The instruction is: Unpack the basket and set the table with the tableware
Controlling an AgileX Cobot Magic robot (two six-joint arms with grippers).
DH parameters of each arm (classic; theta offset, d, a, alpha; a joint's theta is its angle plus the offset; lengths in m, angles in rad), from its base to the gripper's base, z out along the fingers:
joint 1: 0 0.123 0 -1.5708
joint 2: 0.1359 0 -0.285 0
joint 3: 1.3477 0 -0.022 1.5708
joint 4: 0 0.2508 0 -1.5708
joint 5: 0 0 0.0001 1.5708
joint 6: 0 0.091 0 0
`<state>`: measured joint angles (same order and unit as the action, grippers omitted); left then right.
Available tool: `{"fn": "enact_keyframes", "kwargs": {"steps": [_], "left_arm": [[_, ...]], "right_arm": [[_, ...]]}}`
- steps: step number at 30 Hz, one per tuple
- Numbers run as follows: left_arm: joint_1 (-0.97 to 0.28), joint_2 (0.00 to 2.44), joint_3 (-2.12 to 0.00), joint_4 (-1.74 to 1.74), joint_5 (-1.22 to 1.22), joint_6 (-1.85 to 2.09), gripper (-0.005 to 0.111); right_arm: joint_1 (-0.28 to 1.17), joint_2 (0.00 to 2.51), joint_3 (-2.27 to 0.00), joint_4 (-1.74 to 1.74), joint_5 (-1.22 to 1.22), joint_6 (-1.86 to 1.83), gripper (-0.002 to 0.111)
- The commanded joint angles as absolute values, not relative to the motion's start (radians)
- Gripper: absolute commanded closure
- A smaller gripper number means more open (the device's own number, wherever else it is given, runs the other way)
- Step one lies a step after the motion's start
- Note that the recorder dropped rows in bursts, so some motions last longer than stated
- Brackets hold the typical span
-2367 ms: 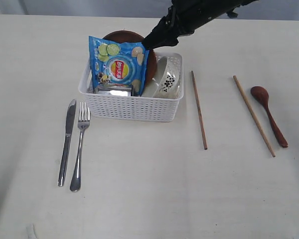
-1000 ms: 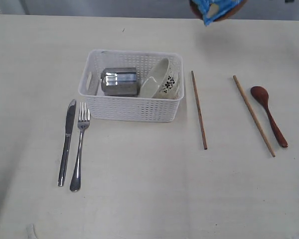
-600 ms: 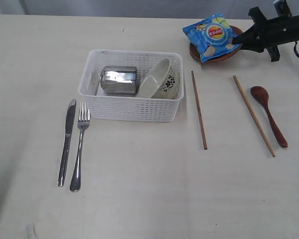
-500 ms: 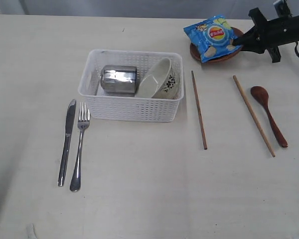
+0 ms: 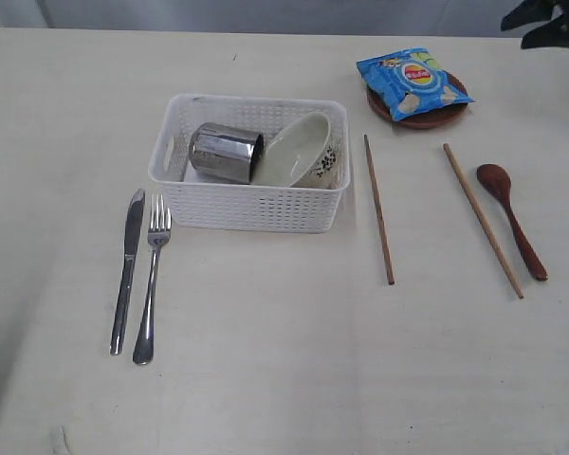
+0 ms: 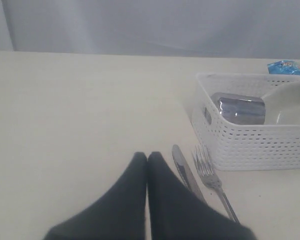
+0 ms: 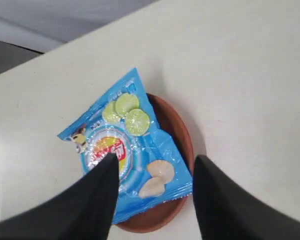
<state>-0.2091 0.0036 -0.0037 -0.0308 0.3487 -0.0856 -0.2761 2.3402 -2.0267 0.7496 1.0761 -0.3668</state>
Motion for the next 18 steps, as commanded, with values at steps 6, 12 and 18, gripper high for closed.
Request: {"fn": "enact_keyframes", "kwargs": {"steps": [6,12,18], "left_arm": [[-0.214,0.000,0.000,-0.030,0.347,-0.083,0.107],[-0.214,0.000,0.000,-0.030,0.347,-0.083,0.107],[-0.214,0.000,0.000,-0.030,0.347,-0.083,0.107]], "right_arm": [[-0.184,2.191,-2.036,0.879,1.209,-0.425,0.067],[0.033,2.166,-2.036,0.835,1.221,-0.451,0.067],[0.290,2.166,-2.036,0.379,1.166,-0.405,0.067]]}}
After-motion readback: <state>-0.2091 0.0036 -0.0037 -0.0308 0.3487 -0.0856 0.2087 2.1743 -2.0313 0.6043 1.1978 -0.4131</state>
